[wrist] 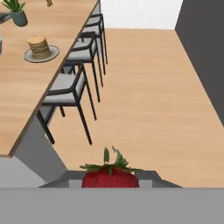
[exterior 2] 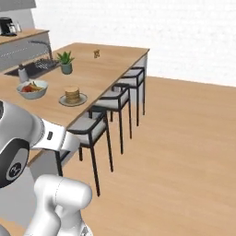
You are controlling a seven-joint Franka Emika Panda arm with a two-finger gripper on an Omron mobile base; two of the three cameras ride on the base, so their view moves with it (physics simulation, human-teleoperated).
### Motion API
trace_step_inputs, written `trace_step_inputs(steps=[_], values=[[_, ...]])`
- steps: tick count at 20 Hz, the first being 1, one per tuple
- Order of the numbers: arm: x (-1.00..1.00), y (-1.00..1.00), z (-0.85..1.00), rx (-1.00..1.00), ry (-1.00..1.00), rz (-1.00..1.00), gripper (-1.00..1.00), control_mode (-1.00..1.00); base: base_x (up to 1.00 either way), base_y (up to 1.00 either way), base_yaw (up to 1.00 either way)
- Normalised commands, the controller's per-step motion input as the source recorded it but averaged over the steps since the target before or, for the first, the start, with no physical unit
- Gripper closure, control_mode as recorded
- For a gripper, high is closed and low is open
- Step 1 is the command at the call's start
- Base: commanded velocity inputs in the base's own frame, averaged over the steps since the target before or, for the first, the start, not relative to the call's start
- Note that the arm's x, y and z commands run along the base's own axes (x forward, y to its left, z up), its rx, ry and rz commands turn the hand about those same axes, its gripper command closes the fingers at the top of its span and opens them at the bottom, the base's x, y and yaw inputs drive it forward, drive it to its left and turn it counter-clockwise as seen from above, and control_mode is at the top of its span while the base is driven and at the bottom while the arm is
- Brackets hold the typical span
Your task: Take the strawberry from the fridge and place it on top of the pancake, located on the dining counter.
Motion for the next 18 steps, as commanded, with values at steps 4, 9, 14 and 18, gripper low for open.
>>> trace_step_inputs(steps=[4, 9, 14, 18], values=[[0.00, 0.00, 0.00, 0.00, 0.00, 0.00, 1.00, 1.00, 0.44, -0.96, 0.52], [0.00, 0.00, 0.00, 0.00, 0.00, 0.00, 1.00, 1.00, 0.38, -0.98, 0.52], [0.00, 0.00, 0.00, 0.00, 0.00, 0.00, 1.00, 1.00, 0.45, -0.89, 0.55], [0.00, 0.00, 0.00, 0.00, 0.00, 0.00, 1.00, 1.00, 0.47, -0.81, 0.58]])
